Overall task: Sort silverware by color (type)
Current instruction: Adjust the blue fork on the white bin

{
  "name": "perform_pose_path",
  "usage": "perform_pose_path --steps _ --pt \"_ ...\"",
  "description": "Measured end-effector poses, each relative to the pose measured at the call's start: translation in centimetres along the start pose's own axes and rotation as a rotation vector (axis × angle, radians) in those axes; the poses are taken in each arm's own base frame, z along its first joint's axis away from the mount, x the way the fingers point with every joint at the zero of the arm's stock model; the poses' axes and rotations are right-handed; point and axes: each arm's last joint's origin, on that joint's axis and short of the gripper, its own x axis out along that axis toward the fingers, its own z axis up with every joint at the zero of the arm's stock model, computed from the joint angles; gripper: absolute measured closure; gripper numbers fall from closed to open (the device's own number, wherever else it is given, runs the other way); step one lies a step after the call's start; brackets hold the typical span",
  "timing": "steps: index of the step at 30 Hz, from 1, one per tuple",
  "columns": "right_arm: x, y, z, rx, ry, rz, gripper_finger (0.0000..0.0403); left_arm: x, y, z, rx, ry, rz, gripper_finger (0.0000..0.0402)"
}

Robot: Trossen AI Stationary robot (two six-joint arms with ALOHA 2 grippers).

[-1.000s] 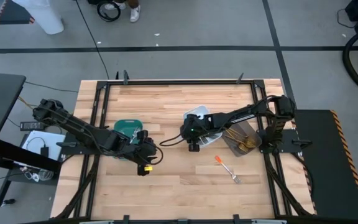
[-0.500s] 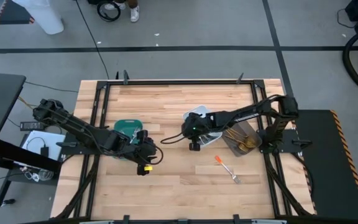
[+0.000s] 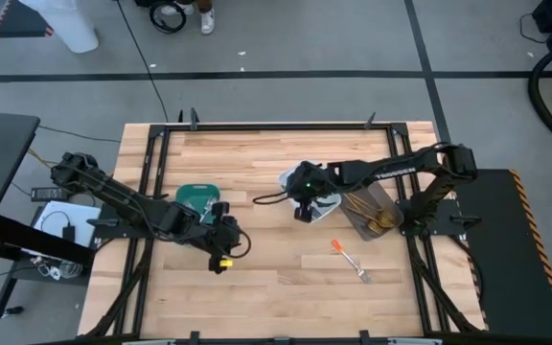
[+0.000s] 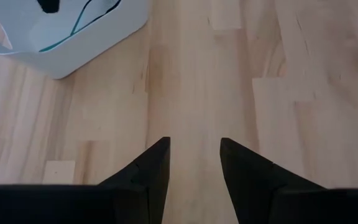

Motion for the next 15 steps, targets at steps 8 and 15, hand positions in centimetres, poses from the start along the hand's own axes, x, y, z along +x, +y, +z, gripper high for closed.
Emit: perform_pose_path --steps 8,15 --pt "-0.1 -1.1 -0.2 0.074 0.028 -0.02 0.0396 0.0 0.0 0.0 0.0 0.0 -0.001 0.0253" --pt "-1.3 -1.4 1.9 0.126 0.008 -0.021 0.0396 0.0 0.0 0.0 0.008 0.0 0.0 0.0253"
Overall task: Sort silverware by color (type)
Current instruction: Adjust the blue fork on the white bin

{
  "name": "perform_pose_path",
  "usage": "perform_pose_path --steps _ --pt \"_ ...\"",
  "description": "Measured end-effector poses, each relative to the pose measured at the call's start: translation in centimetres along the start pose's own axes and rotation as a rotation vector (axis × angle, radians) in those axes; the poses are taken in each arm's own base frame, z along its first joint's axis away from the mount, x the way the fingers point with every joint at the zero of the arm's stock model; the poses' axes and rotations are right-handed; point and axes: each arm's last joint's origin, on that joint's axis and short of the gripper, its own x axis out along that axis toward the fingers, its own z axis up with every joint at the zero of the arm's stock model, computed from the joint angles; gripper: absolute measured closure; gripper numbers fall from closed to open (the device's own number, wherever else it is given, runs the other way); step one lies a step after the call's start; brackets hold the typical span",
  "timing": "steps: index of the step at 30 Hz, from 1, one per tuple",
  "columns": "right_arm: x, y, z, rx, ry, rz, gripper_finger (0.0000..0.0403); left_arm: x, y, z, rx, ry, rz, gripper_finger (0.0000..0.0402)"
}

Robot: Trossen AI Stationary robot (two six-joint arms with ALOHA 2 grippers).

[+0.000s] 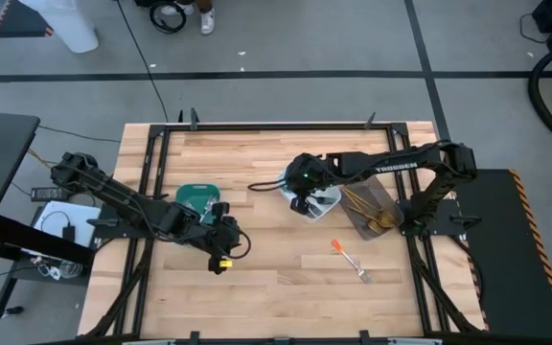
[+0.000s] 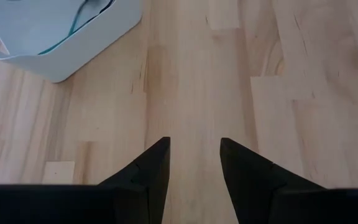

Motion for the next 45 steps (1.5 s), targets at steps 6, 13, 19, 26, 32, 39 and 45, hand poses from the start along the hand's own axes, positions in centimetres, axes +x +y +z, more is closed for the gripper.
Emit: perform_pose_path --steps 6,13,19,26,32,39,45 --pt "-1.4 -0.3 1.9 0.005 -0.014 -0.008 0.0396 0.0 0.0 -0.1 0.003 0.005 0.001 0.0253" --pt "-2.4 -1.3 2.8 -0.014 0.019 -0.029 0.0397 0.0 0.0 -0.1 0.003 0.007 0.001 0.0253" --pt "-2.9 -1.4 3.7 -0.016 0.038 -0.034 0.0397 0.5 0.1 0.0 0.028 0.008 0.031 0.0253" --pt "-0.4 -1.8 2.7 0.006 0.166 -0.047 0.0397 2.1 -0.2 -0.5 0.057 0.048 0.116 0.0253" --pt "0.5 -2.3 2.5 0.042 0.188 -0.061 0.0396 3.0 -1.0 -1.0 0.116 0.092 0.116 0.0253" --pt "2.4 -2.6 2.0 0.044 0.229 -0.062 0.0395 4.7 -2.0 -3.1 0.17 0.012 0.054 0.0253" --pt "4.8 -3.4 1.1 0.098 0.295 -0.043 0.0395 5.2 -1.9 -4.1 0.157 0.025 0.052 0.0253"
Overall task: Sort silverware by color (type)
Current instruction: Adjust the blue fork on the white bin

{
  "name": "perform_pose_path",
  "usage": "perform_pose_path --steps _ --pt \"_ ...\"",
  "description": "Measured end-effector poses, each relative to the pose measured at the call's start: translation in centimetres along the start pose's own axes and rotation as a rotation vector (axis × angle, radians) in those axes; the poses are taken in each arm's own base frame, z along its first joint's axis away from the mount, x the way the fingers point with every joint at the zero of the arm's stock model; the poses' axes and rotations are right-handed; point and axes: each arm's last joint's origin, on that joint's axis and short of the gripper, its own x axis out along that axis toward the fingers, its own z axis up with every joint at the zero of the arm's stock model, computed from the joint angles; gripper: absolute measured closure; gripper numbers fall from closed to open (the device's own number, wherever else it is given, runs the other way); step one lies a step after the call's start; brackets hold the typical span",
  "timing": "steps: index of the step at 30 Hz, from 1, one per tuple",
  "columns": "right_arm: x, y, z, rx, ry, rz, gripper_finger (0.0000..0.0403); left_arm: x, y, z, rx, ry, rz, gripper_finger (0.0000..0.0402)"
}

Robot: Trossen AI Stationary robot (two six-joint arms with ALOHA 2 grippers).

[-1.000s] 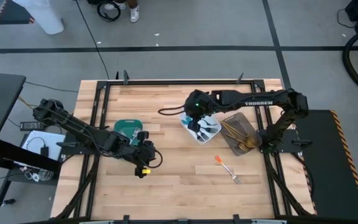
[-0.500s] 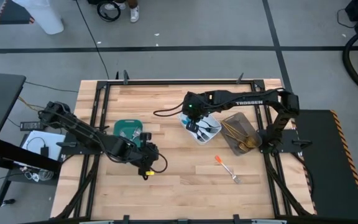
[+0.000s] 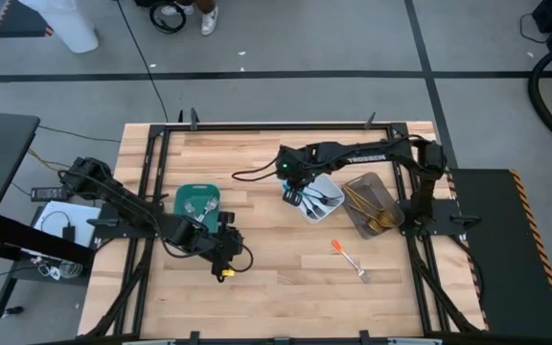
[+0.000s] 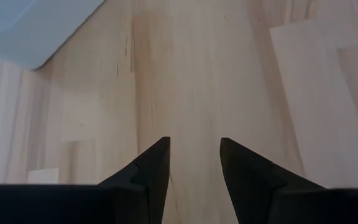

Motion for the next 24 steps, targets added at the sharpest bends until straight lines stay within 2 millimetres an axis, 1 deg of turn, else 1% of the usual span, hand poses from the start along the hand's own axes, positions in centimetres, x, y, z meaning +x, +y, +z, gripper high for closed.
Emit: perform_pose_path --steps 5,9,11,14,20,24 --pt "1.9 -0.3 -0.1 0.027 0.037 0.001 0.0394 -0.3 0.1 0.0 0.004 0.005 0.0 0.0253" --pt "3.3 -0.2 -0.4 0.075 0.076 0.02 0.0394 -1.3 0.5 -0.2 0.002 0.018 -0.012 0.0253" --pt "4.1 -0.2 -0.4 0.145 0.084 0.027 0.0394 -2.1 0.7 -0.4 0.006 0.027 -0.013 0.0253" --pt "5.0 -0.4 -0.3 0.296 0.086 0.019 0.0394 -3.4 1.1 -0.4 0.009 0.008 -0.024 0.0253" --pt "4.9 -1.1 0.2 0.527 0.039 0.02 0.0394 -5.3 1.4 -0.3 0.035 -0.037 -0.045 0.0253" --pt "4.8 -1.1 0.7 0.635 -0.002 0.038 0.0394 -5.5 1.5 -0.7 0.071 -0.01 -0.048 0.0253"
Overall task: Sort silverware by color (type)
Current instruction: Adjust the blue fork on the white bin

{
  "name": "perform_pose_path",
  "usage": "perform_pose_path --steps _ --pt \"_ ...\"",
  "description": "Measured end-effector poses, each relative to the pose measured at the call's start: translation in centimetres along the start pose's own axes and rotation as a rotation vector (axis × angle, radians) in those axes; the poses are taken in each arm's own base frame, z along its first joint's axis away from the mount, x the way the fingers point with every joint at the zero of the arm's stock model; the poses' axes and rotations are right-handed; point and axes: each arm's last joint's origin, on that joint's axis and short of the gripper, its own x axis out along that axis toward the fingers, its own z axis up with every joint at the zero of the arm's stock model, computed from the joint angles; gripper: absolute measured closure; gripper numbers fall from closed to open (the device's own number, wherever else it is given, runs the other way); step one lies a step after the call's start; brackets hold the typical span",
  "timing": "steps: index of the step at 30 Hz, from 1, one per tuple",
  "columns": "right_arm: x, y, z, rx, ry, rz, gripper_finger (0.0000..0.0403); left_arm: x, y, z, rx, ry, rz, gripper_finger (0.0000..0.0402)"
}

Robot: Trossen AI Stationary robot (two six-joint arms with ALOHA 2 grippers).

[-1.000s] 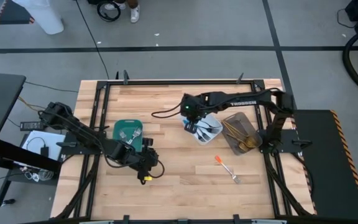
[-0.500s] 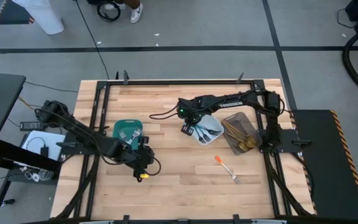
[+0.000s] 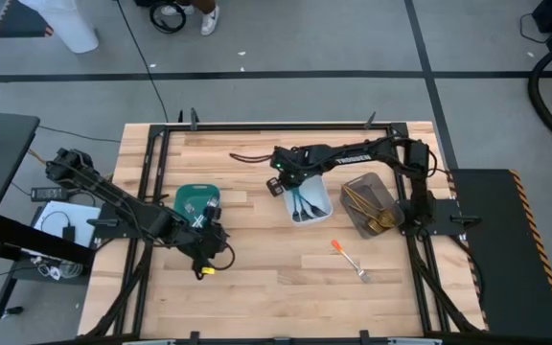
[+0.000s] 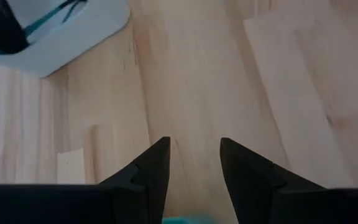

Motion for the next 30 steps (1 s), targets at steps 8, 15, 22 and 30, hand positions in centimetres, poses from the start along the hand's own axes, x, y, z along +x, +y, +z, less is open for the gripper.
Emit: perform_pose_path --steps 8,15,22,30 --pt "0.1 1.5 -0.5 0.152 -0.093 0.01 0.0395 -0.1 -0.1 -0.6 0.007 0.059 -0.011 0.0253" --pt "0.1 2.1 -0.8 0.264 -0.136 0.014 0.0395 -0.7 -1.5 -1.0 0.036 0.067 -0.047 0.0253" --pt "0.1 2.7 -1.3 0.281 -0.142 0.027 0.038 -1.4 -3.0 -1.4 0.097 0.059 -0.086 0.0253" --pt "-0.1 2.8 -1.3 0.247 -0.114 0.049 0.0317 -1.9 -4.1 -1.0 0.246 -0.029 -0.119 0.0253"
